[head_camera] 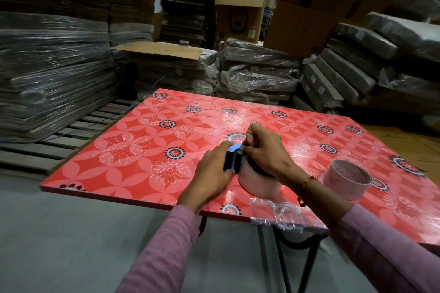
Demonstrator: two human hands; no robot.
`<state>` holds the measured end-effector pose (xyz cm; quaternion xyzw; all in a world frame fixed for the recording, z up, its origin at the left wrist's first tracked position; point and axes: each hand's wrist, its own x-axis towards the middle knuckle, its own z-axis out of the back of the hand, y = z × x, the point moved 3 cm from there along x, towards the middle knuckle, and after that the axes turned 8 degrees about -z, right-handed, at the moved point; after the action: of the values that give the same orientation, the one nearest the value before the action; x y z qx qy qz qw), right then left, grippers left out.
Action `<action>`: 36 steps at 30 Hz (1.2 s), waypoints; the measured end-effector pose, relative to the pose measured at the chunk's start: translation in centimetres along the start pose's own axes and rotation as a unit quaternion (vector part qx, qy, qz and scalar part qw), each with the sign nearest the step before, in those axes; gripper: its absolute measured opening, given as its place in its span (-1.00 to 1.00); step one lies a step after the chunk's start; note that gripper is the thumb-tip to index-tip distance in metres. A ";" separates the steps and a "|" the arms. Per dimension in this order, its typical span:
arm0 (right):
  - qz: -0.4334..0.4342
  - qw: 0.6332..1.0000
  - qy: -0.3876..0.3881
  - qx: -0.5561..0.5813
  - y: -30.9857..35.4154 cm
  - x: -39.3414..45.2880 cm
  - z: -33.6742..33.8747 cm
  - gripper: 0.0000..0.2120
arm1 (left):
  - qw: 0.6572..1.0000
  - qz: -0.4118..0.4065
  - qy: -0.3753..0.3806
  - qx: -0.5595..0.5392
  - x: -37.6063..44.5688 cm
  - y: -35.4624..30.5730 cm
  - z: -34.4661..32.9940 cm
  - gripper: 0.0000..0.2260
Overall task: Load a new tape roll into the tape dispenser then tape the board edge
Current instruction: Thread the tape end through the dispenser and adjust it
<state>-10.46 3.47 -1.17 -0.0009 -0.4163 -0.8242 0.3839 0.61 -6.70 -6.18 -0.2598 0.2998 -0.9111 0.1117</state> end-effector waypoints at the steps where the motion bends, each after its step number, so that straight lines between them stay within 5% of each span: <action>1: -0.001 1.000 0.000 0.002 -0.1 0.1 0.0 -0.62 | 1.000 -0.001 -0.003 -0.003 0.0 0.1 0.0 -0.46; 11: 0.022 0.999 0.019 0.021 -0.3 -0.3 1.1 -0.93 | 1.000 0.006 -0.013 -0.013 0.0 0.5 0.2 -0.37; 18: 0.073 0.981 0.107 -0.145 -0.4 -1.0 1.4 -0.76 | 0.999 -0.010 0.006 -0.046 0.1 1.1 1.0 -0.38; 24: 0.079 0.981 0.090 -0.152 -0.9 -1.5 1.1 -0.68 | 0.999 -0.023 0.004 -0.047 -0.3 0.6 0.9 -0.41; 32: 0.083 0.979 0.086 -0.165 -1.3 -1.4 1.0 -0.69 | 0.997 -0.010 -0.043 -0.062 -0.2 1.4 1.0 -0.72; 36: 0.074 0.979 0.088 -0.170 -1.1 -1.7 1.3 -0.56 | 0.997 -0.017 -0.021 -0.070 -0.2 1.6 1.1 -0.68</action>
<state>-10.35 5.78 -1.64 -0.0247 -0.2335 -0.8493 0.4728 1.47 -8.42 -6.42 -0.2907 0.3560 -0.8842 0.0838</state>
